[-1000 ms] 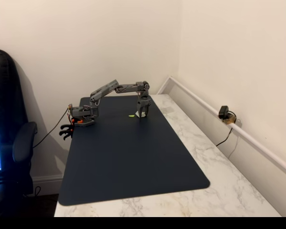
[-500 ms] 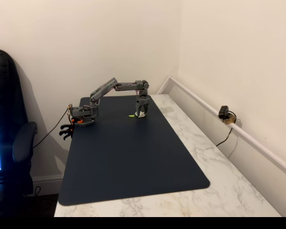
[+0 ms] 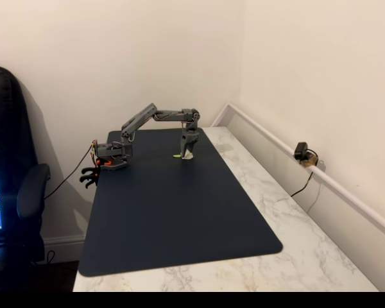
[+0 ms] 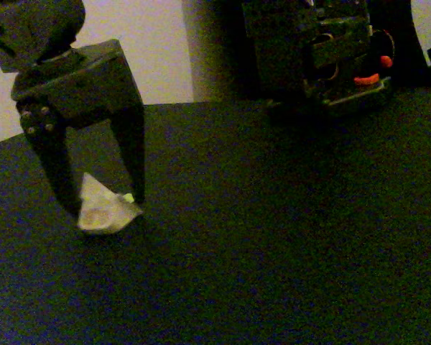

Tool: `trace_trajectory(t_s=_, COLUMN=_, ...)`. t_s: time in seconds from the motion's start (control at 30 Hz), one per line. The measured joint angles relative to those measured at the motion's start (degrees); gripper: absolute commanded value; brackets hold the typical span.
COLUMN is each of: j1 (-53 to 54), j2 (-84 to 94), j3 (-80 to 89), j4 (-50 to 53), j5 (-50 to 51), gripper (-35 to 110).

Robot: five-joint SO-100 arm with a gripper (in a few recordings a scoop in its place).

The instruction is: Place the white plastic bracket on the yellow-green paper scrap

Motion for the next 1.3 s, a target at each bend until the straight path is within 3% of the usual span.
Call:
trace_trajectory(t_s=0.03, j1=0.26, j2=0.00, j3=0.00, j4=0.00, j5=0.00, gripper=0)
trace_trajectory(t_s=0.9, j1=0.00, j2=1.41, j3=-5.62, j4=0.09, j5=-7.56, gripper=0)
trace_trajectory(t_s=1.03, j1=-0.70, j2=1.41, j3=-7.03, j4=0.09, j5=-6.68, gripper=17)
trace_trajectory(t_s=1.3, j1=-0.70, j2=1.41, j3=-4.48, j4=0.09, j5=-3.96, gripper=32)
